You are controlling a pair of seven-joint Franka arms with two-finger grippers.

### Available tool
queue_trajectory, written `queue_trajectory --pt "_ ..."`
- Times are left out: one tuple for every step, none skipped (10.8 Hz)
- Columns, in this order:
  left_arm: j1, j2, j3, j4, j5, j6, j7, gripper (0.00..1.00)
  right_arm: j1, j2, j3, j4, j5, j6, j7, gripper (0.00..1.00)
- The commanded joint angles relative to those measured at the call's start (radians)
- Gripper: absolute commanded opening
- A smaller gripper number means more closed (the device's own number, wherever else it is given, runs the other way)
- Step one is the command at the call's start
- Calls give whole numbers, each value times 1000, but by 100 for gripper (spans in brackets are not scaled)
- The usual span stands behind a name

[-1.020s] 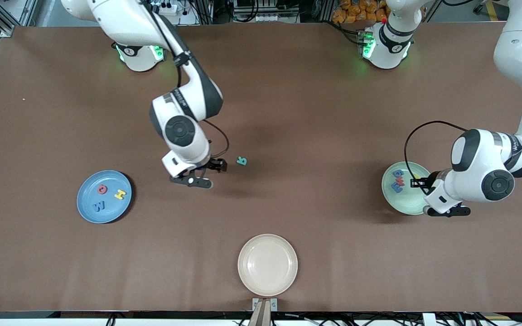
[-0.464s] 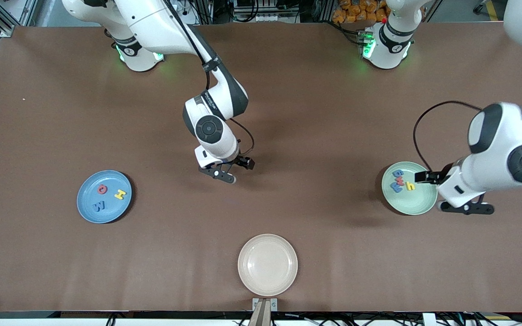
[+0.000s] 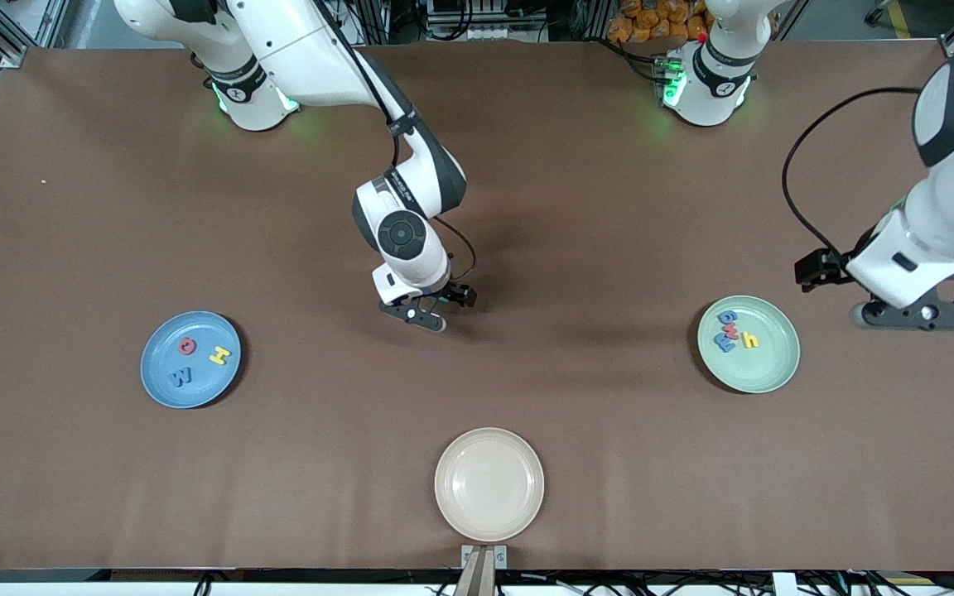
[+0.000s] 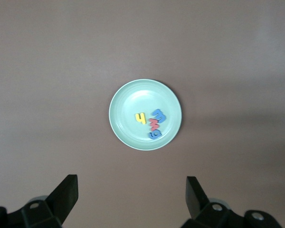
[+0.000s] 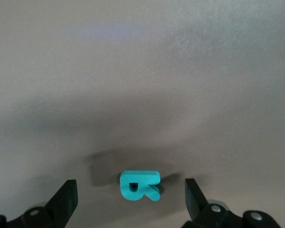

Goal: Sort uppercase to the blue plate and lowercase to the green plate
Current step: 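Grasp the teal R with the right gripper while the left gripper withdraws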

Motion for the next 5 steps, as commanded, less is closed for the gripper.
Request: queue_trajectory --pt "10 -71 11 -13 -67 -22 32 100 11 18 -5 15 20 9 11 100" --pt "2 -97 29 -15 -110 -25 46 100 11 20 -5 15 20 12 11 100" --pt "-71 -141 117 -19 -143 -33 66 100 11 20 -5 15 18 13 11 100" --pt "-181 -154 249 -21 -168 -37 67 100 11 23 -5 13 18 15 11 100" --pt "-291 -163 371 -21 -202 -40 68 100 11 26 -5 15 20 19 11 100"
